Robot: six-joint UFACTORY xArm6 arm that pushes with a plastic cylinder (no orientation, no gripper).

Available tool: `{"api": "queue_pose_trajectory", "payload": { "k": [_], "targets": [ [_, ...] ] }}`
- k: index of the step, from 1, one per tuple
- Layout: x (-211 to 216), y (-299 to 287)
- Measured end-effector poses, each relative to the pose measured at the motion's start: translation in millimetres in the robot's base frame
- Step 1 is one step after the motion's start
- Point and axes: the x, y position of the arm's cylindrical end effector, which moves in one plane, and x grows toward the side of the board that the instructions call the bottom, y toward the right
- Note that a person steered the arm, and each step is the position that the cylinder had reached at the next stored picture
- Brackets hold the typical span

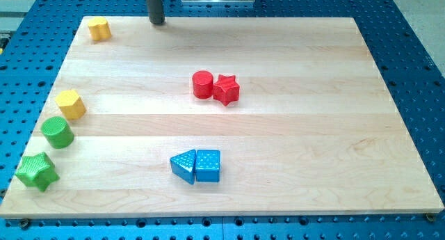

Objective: Push the yellow heart to the left center

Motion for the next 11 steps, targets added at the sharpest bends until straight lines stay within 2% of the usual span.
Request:
{"api": "queue_pose_trajectory", "payload": {
  "k": [1,2,3,4,5,6,7,8,9,10,11],
  "targets": [
    [0,-63],
    [57,-73],
    [131,-56],
    [67,-14],
    [31,-76],
    [40,-118],
    [144,-109],
    [167,-82],
    [136,-57],
    [204,17],
    [263,-13]
  ]
}}
